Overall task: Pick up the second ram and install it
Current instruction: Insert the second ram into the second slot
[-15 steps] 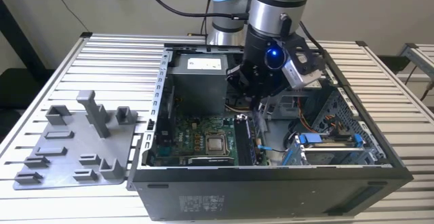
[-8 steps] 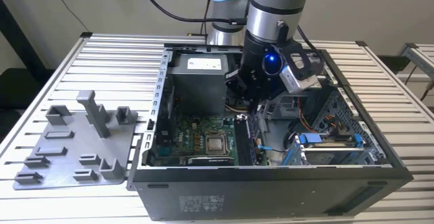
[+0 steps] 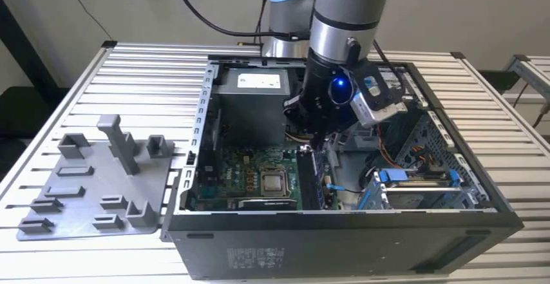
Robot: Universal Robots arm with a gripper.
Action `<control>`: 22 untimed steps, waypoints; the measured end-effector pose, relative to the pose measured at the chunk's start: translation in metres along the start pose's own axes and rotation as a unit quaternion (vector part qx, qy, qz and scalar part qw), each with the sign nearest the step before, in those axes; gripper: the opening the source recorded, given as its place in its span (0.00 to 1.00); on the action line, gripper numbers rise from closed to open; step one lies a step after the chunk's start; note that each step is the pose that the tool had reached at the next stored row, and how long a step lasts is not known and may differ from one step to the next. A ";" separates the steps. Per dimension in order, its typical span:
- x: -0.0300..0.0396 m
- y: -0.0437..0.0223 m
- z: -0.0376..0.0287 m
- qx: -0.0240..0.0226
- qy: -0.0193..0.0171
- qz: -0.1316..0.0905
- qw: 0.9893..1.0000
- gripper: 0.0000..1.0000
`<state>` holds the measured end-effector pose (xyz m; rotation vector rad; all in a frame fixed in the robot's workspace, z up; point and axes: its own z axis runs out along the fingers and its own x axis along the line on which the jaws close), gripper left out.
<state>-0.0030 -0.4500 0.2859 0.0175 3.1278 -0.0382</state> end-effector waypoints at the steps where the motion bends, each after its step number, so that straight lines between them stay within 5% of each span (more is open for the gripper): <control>1: 0.0007 0.0000 0.0018 0.000 0.000 0.001 1.000 0.14; 22: 0.0062 0.0008 0.0373 0.000 0.000 0.005 1.000 0.14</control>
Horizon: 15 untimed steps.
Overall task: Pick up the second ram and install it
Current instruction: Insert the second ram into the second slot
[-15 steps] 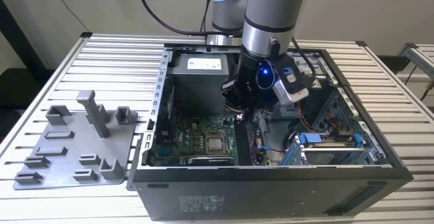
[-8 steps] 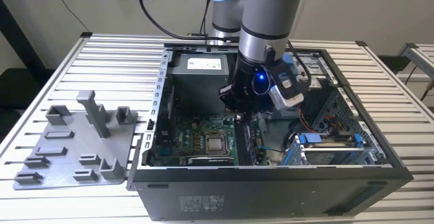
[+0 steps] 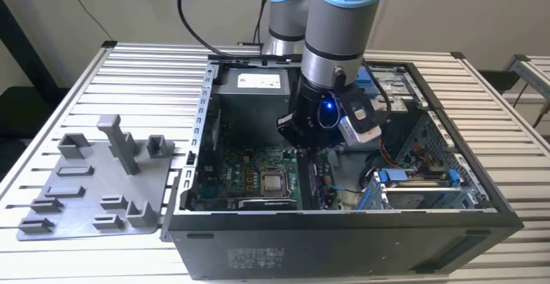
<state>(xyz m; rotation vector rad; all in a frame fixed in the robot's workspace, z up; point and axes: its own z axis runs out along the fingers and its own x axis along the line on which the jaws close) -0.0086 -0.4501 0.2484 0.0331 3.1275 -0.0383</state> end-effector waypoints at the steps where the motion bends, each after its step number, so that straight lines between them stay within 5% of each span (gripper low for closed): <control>1: 0.0001 -0.0005 0.0012 0.000 0.000 0.000 1.000 0.14; 15: 0.0011 -0.0032 0.0217 0.003 0.000 0.002 1.000 0.14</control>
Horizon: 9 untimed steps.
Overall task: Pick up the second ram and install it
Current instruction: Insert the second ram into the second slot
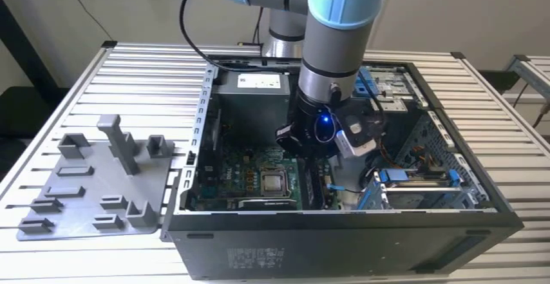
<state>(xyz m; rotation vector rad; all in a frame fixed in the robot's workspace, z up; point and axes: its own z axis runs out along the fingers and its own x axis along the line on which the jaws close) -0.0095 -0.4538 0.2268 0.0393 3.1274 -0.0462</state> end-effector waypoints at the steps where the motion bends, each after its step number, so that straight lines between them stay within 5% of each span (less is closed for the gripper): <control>1: 0.0002 0.0000 0.0009 0.000 0.000 0.000 1.000 0.14; 9: 0.0009 -0.0007 0.0030 0.001 0.000 0.000 1.000 0.14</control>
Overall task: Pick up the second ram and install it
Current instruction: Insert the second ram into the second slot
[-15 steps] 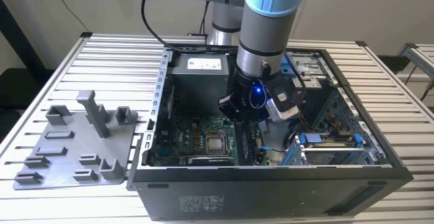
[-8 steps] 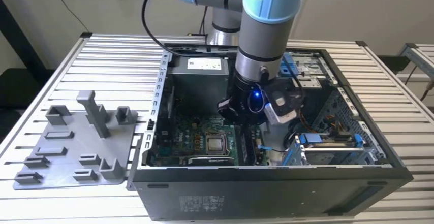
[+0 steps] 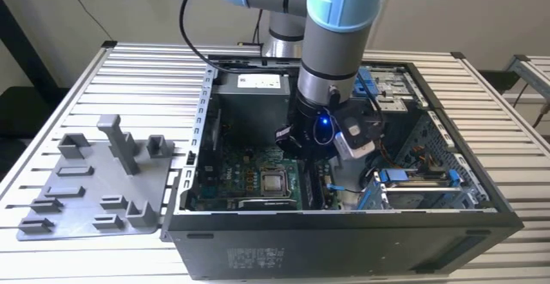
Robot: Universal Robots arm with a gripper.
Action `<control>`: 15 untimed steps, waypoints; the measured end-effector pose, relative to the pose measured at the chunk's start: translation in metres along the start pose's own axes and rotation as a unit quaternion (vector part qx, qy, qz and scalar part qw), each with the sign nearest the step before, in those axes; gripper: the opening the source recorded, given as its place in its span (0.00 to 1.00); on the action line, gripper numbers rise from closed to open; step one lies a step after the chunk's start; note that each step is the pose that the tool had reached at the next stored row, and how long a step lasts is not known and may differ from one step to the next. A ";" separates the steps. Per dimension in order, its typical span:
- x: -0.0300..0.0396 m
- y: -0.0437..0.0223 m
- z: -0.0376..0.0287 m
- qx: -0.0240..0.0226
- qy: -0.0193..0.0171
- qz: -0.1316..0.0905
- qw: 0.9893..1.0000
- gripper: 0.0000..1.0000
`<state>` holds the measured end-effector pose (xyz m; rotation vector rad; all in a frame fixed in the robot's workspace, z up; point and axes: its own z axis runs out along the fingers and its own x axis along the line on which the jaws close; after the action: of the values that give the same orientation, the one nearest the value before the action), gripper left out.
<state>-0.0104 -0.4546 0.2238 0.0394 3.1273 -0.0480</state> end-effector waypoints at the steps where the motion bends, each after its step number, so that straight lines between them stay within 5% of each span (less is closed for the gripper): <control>1: 0.0000 -0.0001 0.0002 0.000 0.000 0.000 1.000 0.14; 15: 0.0000 -0.0005 0.0019 0.000 0.000 0.000 1.000 0.14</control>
<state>-0.0103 -0.4551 0.2219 0.0389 3.1273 -0.0482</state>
